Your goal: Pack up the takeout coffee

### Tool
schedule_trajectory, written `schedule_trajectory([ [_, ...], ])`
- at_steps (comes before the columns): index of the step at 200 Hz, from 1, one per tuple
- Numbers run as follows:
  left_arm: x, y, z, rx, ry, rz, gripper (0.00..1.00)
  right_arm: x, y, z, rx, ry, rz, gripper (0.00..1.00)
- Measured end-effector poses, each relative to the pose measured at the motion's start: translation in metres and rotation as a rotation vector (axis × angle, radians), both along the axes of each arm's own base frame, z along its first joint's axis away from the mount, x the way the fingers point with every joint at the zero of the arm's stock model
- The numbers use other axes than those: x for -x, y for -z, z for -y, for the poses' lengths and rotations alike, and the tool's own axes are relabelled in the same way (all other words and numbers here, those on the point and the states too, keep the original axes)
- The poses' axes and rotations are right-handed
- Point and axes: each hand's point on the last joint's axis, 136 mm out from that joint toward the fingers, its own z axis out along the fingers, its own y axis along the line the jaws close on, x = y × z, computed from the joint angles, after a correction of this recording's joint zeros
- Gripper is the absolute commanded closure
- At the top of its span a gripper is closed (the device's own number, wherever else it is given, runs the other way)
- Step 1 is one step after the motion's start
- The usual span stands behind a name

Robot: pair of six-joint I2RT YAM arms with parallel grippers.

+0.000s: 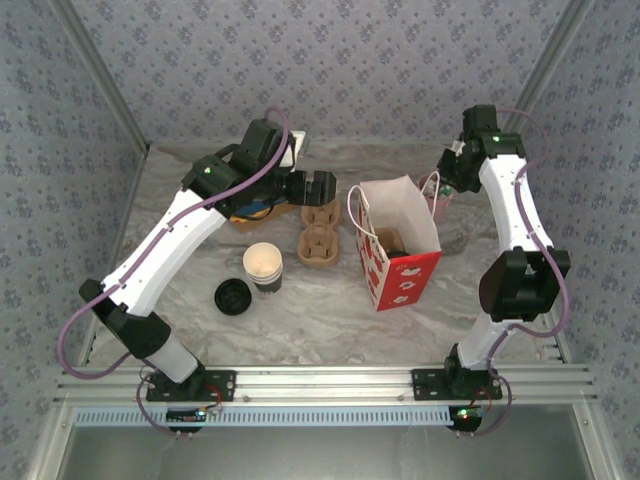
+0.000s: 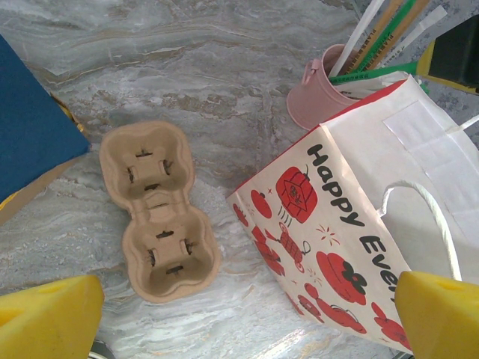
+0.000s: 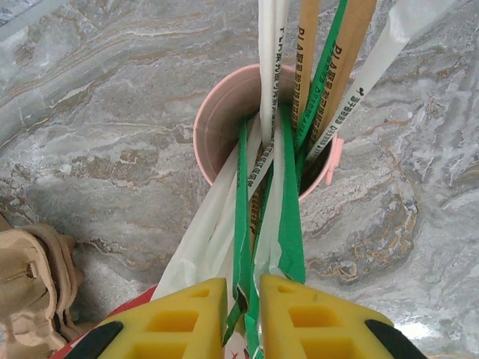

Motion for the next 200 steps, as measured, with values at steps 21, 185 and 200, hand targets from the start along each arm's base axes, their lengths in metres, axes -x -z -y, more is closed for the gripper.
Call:
schedule_trajectory([
  [21, 0.000, -0.001, 0.002, 0.008, 0.006, 0.001, 0.00, -0.002, -0.001, 0.000, 0.001, -0.002, 0.004, 0.83],
  [185, 0.001, -0.004, 0.012, 0.047, 0.043, -0.002, 0.00, -0.004, -0.018, 0.000, 0.041, -0.013, 0.031, 1.00],
  [200, 0.001, -0.004, 0.012, 0.046, 0.045, 0.000, 0.00, -0.002, -0.024, 0.000, 0.046, -0.019, 0.039, 1.00],
])
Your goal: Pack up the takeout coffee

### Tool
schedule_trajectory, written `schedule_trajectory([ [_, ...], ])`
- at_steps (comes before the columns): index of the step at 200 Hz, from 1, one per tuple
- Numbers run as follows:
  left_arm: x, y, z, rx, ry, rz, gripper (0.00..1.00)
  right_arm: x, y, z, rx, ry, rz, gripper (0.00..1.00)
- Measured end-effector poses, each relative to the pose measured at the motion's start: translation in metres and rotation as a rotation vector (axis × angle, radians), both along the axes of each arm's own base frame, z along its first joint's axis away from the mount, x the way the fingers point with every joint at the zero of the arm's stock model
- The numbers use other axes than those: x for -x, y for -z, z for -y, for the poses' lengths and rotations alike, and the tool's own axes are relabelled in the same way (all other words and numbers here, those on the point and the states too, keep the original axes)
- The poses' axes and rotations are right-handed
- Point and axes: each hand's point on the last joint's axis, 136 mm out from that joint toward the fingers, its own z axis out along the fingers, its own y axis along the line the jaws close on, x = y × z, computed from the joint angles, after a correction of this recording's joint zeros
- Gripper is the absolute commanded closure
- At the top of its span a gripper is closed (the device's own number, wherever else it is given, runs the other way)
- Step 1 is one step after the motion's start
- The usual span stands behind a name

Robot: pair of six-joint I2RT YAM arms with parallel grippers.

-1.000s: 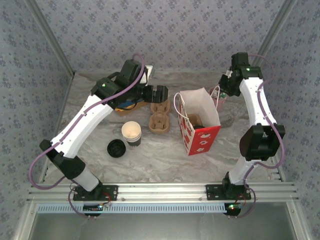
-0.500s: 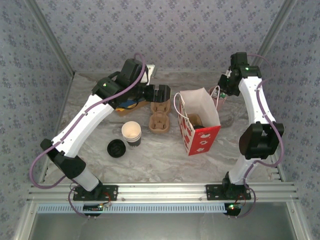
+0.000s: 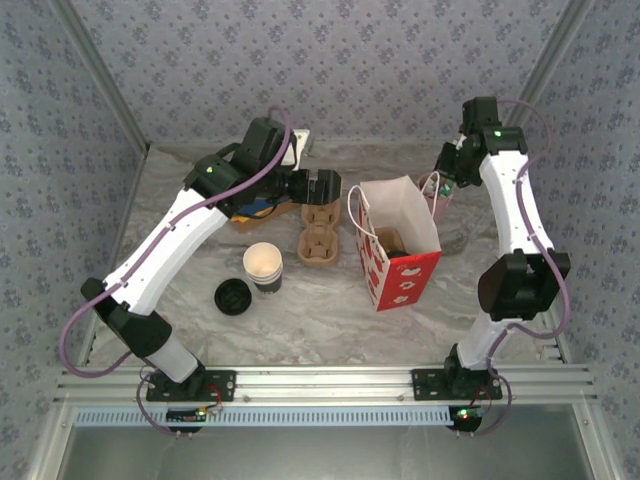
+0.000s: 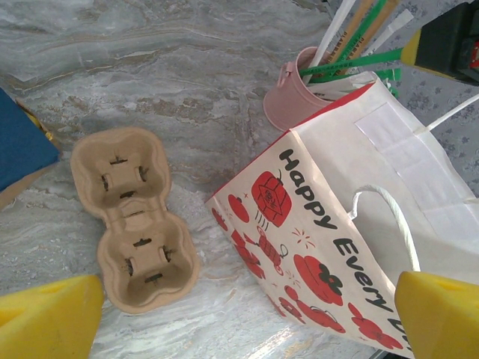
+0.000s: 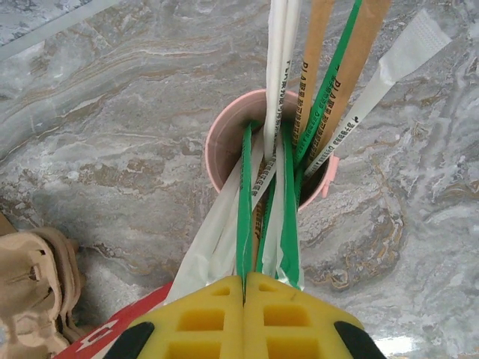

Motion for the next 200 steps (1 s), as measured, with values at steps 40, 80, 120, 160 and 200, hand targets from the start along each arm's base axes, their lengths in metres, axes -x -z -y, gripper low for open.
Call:
schedule_trajectory([
  [40, -0.001, -0.001, 0.000, 0.007, -0.004, 0.013, 0.00, 0.011, -0.026, 0.000, 0.016, -0.004, 0.057, 1.00],
  [80, 0.002, -0.008, -0.006, 0.023, -0.013, 0.041, 0.00, 0.036, -0.077, 0.001, 0.035, 0.000, 0.186, 1.00],
  [120, 0.007, -0.018, -0.013, 0.049, -0.029, 0.065, 0.00, 0.062, -0.117, 0.002, 0.042, 0.000, 0.300, 1.00],
  [160, 0.013, -0.018, -0.018, 0.061, -0.040, 0.066, 0.00, 0.091, -0.157, -0.003, 0.026, -0.026, 0.433, 1.00],
  [200, 0.017, -0.018, -0.019, 0.072, -0.042, 0.070, 0.00, 0.137, -0.202, -0.016, -0.033, -0.087, 0.589, 1.00],
])
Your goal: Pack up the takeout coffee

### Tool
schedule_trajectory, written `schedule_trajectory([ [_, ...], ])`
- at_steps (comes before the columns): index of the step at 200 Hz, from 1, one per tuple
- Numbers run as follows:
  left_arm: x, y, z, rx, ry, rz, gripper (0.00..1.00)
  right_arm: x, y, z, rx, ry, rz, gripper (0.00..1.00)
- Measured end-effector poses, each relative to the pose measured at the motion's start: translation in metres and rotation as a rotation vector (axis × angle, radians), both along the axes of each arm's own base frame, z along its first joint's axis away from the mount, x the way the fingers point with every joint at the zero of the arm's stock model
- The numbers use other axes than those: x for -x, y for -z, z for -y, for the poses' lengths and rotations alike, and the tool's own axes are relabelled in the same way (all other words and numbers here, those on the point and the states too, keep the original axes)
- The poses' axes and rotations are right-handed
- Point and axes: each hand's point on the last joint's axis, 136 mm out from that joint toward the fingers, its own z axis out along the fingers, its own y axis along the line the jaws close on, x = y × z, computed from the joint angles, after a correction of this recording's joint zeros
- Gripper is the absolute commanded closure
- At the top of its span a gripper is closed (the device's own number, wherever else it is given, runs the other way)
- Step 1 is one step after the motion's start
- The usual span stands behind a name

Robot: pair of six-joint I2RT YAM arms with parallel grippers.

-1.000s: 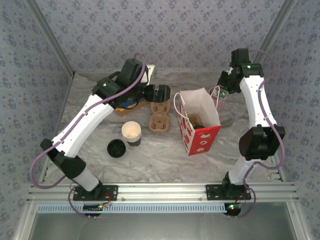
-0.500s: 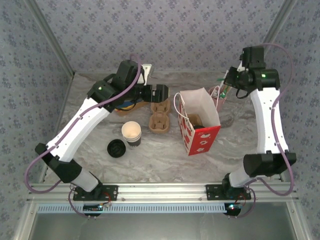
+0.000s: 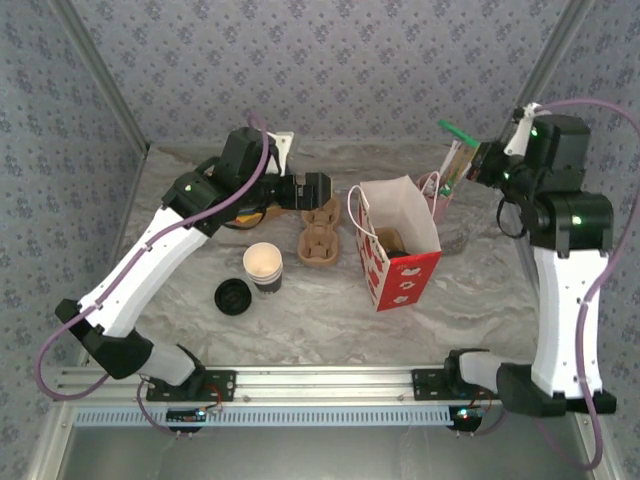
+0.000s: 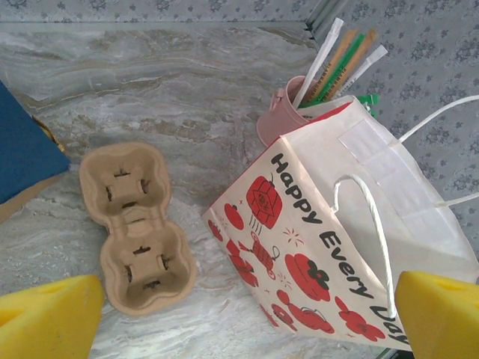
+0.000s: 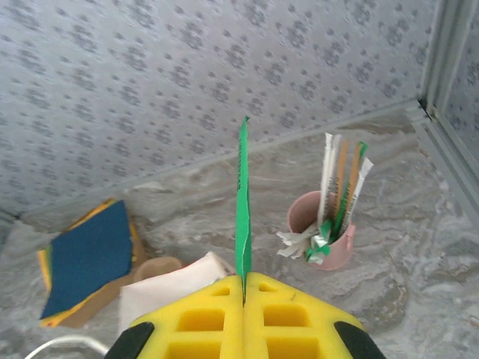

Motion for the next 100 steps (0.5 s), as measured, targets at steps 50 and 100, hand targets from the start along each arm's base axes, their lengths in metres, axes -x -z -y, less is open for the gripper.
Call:
schedule_trajectory([
  [50, 0.009, -0.008, -0.003, 0.027, 0.003, 0.017, 0.00, 0.050, -0.019, -0.027, -0.059, -0.157, 0.050, 1.00],
  [100, 0.016, -0.017, -0.009, 0.043, 0.002, 0.042, 0.00, 0.098, -0.006, -0.042, -0.080, -0.260, 0.006, 1.00],
])
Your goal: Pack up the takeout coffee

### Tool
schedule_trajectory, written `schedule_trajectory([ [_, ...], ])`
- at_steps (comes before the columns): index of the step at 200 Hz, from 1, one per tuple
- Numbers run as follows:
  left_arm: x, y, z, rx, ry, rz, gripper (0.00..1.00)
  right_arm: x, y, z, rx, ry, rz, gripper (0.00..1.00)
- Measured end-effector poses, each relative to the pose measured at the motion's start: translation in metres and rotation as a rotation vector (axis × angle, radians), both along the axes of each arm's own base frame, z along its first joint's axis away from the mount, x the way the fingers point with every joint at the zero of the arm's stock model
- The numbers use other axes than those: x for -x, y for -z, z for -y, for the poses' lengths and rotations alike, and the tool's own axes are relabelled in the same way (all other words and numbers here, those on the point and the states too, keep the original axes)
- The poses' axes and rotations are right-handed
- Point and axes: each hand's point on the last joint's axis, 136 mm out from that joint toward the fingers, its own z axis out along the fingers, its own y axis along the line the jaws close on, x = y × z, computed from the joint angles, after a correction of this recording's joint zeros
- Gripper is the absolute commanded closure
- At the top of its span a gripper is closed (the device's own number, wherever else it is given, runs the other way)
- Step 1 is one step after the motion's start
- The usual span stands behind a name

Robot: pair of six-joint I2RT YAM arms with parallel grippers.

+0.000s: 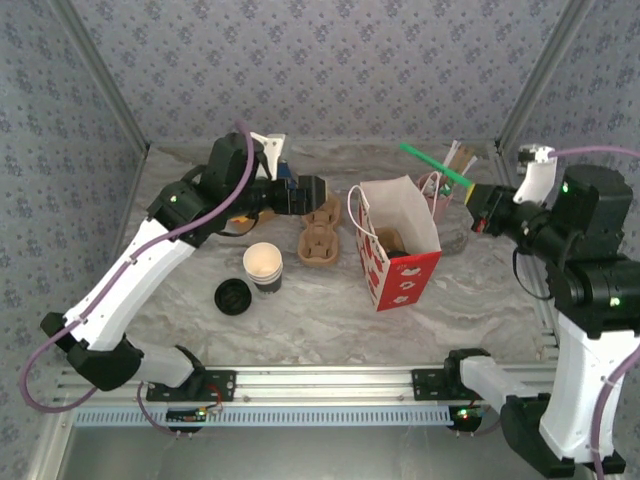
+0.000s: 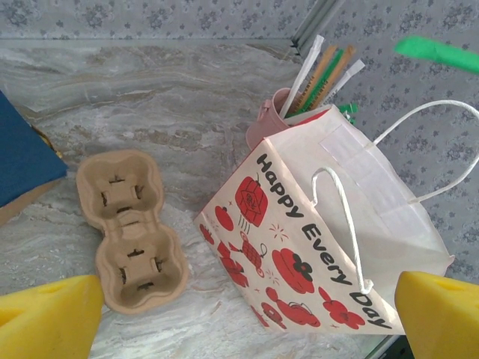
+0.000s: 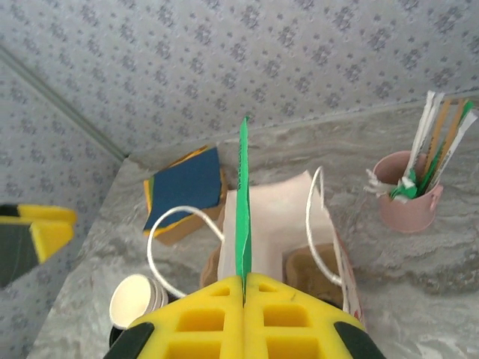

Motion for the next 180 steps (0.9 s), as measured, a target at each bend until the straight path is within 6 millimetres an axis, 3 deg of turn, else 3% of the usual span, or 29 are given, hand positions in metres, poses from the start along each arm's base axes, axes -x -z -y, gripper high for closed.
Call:
schedule_trajectory([
  [32, 0.003, -0.006, -0.006, 0.008, -0.012, 0.018, 0.00, 0.029, 0.012, -0.003, 0.002, -0.034, -0.034, 1.00],
  [61, 0.006, -0.004, -0.009, 0.010, -0.016, 0.013, 0.00, 0.033, 0.037, -0.005, 0.010, -0.047, -0.126, 1.00],
  [95, 0.007, 0.002, -0.010, 0.000, -0.016, 0.002, 0.00, 0.021, 0.066, -0.010, 0.036, -0.064, -0.249, 1.00],
  [180, 0.022, 0.001, -0.030, -0.002, -0.045, 0.031, 0.00, -0.028, 0.104, -0.037, 0.300, -0.077, -0.392, 1.00],
])
